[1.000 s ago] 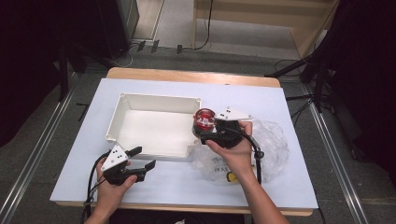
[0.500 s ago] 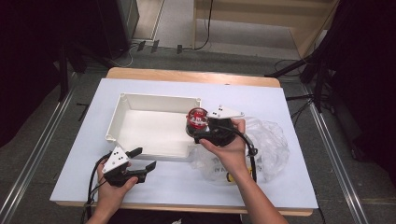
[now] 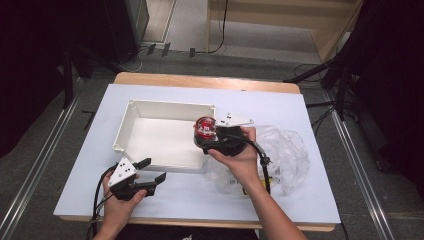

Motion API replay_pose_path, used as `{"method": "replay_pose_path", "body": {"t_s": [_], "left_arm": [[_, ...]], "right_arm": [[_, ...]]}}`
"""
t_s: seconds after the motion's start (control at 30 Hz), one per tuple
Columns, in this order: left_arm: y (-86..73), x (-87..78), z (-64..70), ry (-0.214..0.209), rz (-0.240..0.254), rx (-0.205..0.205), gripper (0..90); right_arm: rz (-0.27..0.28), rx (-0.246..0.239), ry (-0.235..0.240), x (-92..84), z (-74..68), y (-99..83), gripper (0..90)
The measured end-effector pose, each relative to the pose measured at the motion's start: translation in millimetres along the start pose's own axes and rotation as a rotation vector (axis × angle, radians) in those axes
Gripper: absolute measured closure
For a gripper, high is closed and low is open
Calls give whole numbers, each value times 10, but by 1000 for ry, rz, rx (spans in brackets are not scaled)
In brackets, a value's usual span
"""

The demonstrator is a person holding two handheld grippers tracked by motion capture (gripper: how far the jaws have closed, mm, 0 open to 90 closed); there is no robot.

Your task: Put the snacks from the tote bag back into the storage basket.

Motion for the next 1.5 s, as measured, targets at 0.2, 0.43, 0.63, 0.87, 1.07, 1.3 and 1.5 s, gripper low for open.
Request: {"method": "replay_pose_path", "body": {"t_s": [0.2,0.43,0.63,0.87,1.07,1.3,1.5], "left_arm": [[-4,2,4,4,-6,7,250],[-5,1,4,5,-5,7,251],[-6,2,5,6,-7,8,251],[-5,2,4,4,-8,8,251],[-3,2,2,4,-10,6,251],[-2,4,1,6,-10,3,251],[-1,4,-1,7,-8,1,251]], "right_arm": [[-11,-24,7,68,-42,-6,256],[-22,-18,11,124,-41,-26,256],[-41,-25,10,160,-45,-51,256],[-56,-23,15,191,-53,-94,256],[-71,-32,14,219,-69,-119,255],[-89,-38,18,235,-72,-151,253],[-98,-54,19,240,-94,-170,252]]}}
Point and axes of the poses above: each handheld gripper's, and its own axes: x roughly forward along the jaws, y roughly out of its top, z roughly to its right, the point moved 2 cm from there along x, roughly forward along the jaws, and after that the axes turned 14 degrees about -x, right-handed, at the moved point
